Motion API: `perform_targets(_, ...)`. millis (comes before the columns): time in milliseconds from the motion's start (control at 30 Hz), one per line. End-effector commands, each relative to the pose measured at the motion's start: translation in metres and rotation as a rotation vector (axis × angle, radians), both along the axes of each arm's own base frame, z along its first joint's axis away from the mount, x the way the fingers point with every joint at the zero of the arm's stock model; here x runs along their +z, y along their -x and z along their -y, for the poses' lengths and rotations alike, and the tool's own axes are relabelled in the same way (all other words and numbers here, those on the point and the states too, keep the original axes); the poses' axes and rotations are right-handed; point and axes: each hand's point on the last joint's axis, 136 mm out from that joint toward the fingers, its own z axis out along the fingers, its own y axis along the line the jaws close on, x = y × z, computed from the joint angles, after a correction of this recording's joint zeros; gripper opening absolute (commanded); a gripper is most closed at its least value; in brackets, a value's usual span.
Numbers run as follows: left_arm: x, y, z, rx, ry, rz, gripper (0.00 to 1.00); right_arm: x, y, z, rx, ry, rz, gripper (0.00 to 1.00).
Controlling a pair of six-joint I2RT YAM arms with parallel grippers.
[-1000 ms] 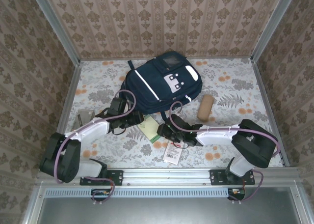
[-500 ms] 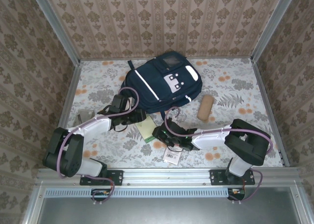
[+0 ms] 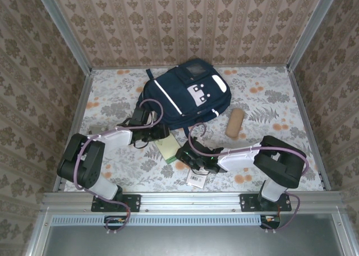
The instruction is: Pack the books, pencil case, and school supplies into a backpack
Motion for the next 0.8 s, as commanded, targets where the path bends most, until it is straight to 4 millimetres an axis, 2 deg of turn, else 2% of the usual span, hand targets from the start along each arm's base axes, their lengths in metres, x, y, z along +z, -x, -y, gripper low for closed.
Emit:
perform_targets(0, 0.001, 0.023, 0.006, -0.017, 0.02, -0.032, 0.71, 0.004, -0.011, -0.003, 0.014, -0.01, 0.013, 0.45)
perform_targets(167, 0.003, 0.047, -0.001, 0.022, 0.014, -0.052, 0.71, 0.014, -0.027, 0.007, 0.029, 0.018, 0.04, 0.44)
perform_targets(267, 0.005, 0.057, -0.002, 0.022, 0.013, -0.049, 0.71, 0.017, -0.028, 0.01, 0.046, 0.034, 0.043, 0.44)
perform_targets(500, 0.0, 0.054, -0.004, -0.003, -0.037, -0.043, 0.73, 0.001, -0.017, 0.015, 0.053, 0.05, 0.002, 0.44)
perform_targets(767, -0.016, 0.057, -0.002, -0.012, -0.051, -0.083, 0.67, -0.018, -0.007, 0.005, 0.066, 0.048, -0.042, 0.45)
